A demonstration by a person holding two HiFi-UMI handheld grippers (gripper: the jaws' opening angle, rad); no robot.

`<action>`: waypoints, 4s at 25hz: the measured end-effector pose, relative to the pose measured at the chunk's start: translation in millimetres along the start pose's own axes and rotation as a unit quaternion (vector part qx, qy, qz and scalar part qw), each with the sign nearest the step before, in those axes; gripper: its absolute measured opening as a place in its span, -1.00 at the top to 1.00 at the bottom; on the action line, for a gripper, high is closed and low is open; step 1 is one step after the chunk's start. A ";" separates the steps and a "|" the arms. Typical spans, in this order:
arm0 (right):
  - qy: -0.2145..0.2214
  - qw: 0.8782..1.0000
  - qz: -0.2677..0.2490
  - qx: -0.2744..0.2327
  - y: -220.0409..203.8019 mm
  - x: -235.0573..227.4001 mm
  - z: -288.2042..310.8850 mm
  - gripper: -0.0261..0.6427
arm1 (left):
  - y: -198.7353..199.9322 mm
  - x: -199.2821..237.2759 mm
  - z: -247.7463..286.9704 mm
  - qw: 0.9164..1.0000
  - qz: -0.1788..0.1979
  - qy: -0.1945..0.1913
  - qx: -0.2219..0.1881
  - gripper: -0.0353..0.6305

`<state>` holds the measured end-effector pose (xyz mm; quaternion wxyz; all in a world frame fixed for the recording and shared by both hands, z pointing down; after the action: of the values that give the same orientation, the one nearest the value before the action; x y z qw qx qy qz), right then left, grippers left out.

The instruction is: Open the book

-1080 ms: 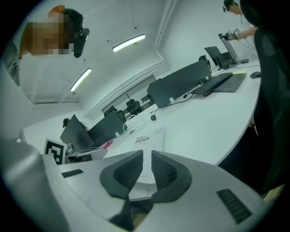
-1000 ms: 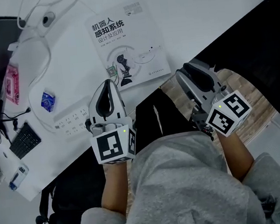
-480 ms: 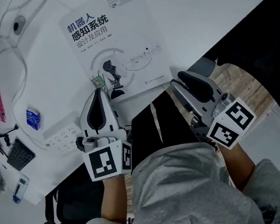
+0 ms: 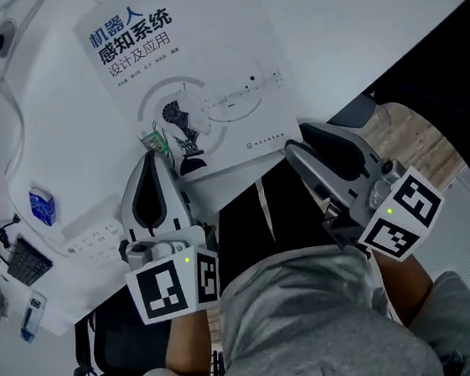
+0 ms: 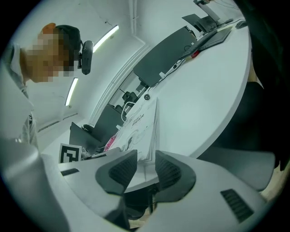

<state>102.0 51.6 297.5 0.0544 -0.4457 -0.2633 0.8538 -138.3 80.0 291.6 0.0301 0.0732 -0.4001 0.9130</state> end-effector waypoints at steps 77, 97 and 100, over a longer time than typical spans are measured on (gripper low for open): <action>0.174 0.952 -0.244 0.061 14.9 175.7 84.8 0.78 | 24.9 50.8 -106.7 0.987 -0.090 0.053 -0.125 0.87; 0.136 0.953 -0.227 0.149 -39.8 160.6 163.8 0.78 | 2.2 69.0 -114.7 0.986 -0.109 0.073 -0.105 0.87; 0.122 0.954 -0.221 0.164 -46.0 158.8 172.4 0.78 | 0.7 69.8 -114.2 0.987 -0.106 0.074 -0.099 0.87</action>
<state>-135.4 73.8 284.1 0.3455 -0.4622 -0.2030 0.7910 -219.8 163.2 225.7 0.1634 0.0446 -0.4755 0.8633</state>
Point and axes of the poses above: the fingertips, and each gripper's own axes: z forward along the fingers, x to its left, y out of its top, the point moved 7 cm from there along -z, backward along the fingers, and after that the axes turned 1 degree about -z, right-handed, at the moved point
